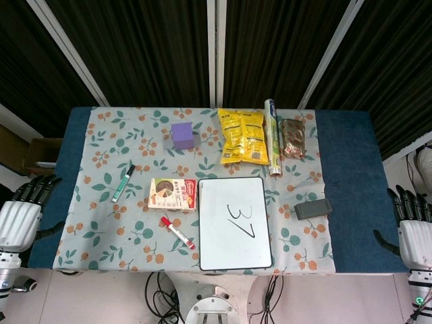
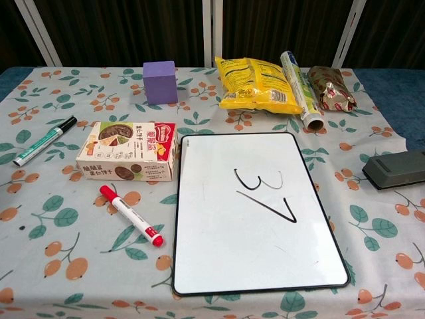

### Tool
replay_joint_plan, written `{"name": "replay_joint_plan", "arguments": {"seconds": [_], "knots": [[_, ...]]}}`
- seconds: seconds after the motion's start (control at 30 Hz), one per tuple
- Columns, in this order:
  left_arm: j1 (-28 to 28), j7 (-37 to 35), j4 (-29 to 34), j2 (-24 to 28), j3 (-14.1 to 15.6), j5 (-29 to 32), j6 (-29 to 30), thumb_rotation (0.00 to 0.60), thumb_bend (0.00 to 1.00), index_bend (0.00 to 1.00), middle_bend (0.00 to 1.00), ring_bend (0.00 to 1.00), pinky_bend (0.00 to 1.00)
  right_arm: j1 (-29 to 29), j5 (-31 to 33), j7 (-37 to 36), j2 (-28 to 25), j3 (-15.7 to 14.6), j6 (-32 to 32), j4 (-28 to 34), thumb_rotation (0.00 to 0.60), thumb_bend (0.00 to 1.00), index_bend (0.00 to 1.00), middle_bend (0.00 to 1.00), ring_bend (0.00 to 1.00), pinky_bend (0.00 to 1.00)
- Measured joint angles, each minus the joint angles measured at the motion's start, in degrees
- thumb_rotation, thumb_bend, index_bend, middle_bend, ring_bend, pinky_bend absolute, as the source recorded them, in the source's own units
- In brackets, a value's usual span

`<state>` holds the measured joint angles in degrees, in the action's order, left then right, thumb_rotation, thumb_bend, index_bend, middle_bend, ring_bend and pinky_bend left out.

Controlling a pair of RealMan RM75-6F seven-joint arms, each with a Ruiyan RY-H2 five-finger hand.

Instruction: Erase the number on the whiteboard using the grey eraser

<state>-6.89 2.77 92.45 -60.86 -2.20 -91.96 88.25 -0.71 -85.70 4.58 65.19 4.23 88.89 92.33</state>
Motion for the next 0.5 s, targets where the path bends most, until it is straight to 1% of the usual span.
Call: {"name": "replay_joint_plan", "arguments": {"seconds": [0.5], "knots": [[-0.1,-0.1,-0.1,-0.2,-0.1,-0.2,0.3,0.600,0.02,0.14,0.12,0.12,0.21,-0.4,0.2,-0.3,0.2,-0.1,-1.0,-0.2,0.600,0.13,0.00,0.00,0.00,0.00]]}}
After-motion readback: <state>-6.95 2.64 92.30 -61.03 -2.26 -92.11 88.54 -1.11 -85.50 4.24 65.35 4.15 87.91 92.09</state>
